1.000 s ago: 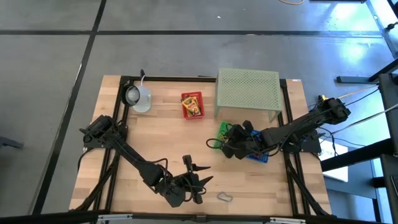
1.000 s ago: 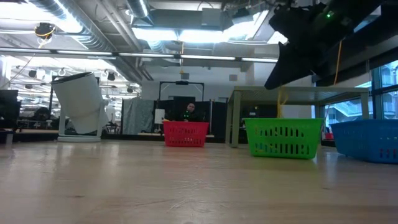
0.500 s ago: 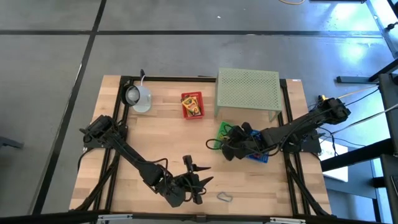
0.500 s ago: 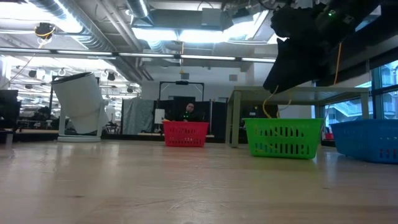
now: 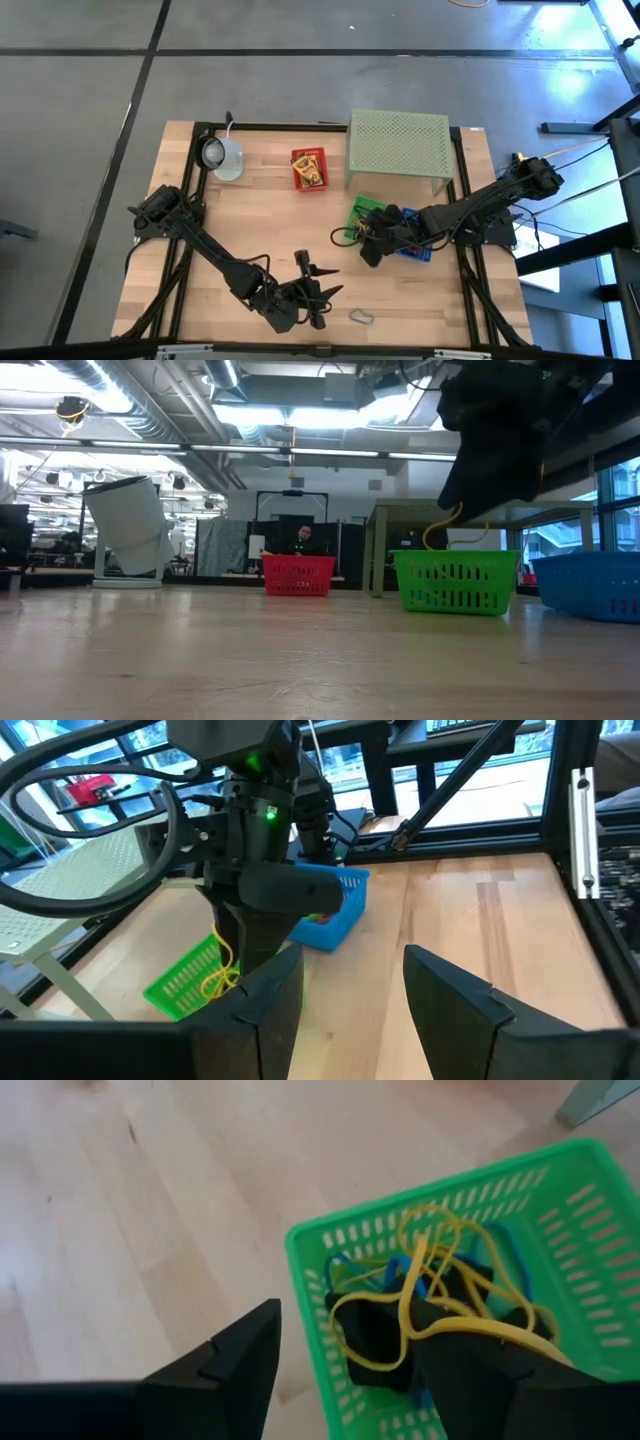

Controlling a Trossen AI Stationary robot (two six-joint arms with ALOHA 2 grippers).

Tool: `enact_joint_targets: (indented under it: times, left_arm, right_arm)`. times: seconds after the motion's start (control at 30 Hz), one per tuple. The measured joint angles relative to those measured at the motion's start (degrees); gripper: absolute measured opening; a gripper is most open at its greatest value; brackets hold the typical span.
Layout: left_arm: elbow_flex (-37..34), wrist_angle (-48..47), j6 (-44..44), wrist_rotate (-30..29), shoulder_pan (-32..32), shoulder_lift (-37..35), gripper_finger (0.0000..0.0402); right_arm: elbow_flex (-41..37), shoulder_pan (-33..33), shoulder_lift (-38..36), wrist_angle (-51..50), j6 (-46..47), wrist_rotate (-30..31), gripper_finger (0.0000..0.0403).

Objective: Pick & Place Office Desk Supplies
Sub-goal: Put the yellow rubber band into the green bin, then put the blue rubber band into the green bin

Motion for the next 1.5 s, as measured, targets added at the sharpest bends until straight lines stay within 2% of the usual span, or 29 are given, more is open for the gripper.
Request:
enact_joint_targets:
  times: [0.33,0.47,0.57,0.7,0.77,0.83,0.93,1.0,1.2,1.33,1.5]
  left_arm:
    - [0.00,-1.35,-1.12,0.28,0.00,0.01,0.0169]
    - [0.00,-1.35,-1.12,0.28,0.00,0.01,0.0169]
    - [0.00,-1.34,-1.10,0.26,0.00,0.01,0.0169]
    - [0.00,-1.33,-1.12,0.27,0.00,0.00,0.0169]
    - [0.00,-1.33,-1.10,0.26,0.00,0.01,0.0169]
    - [0.00,-1.33,-1.10,0.25,0.00,0.01,0.0169]
    - [0.00,-1.33,-1.10,0.25,-0.20,0.00,0.0169]
    - [0.00,-1.35,-1.06,0.25,-0.28,0.00,0.0169]
    - [0.00,-1.41,-1.08,0.25,-0.37,0.00,0.0169]
    - [0.00,-1.39,-1.08,0.25,-0.37,0.01,0.0169]
    - [0.00,-1.37,-1.02,0.25,-0.37,0.01,0.0169]
  right_arm:
    - [0.00,0.00,0.00,-0.03,-2.05,-11.17,0.0224]
    - [0.00,0.21,0.00,0.08,-7.78,-9.23,0.0224]
    - [0.00,0.24,0.00,0.91,-12.54,-4.13,0.0224]
    - [0.00,0.21,0.00,1.87,-13.13,1.64,0.0224]
    - [0.00,0.23,0.00,1.87,-12.32,1.62,0.0224]
    - [0.00,0.78,0.00,1.89,-9.68,-1.09,0.0224]
    - [0.00,3.45,0.00,1.94,-6.89,-6.85,0.0224]
    - [0.00,6.74,0.29,2.83,-5.57,-8.50,0.0224]
    - [0.04,18.53,4.26,12.54,-2.91,-5.68,0.0224]
    - [0.04,23.74,9.28,21.90,-11.26,-4.95,0.0224]
    - [0.04,24.99,16.08,33.62,-23.21,-4.76,0.0224]
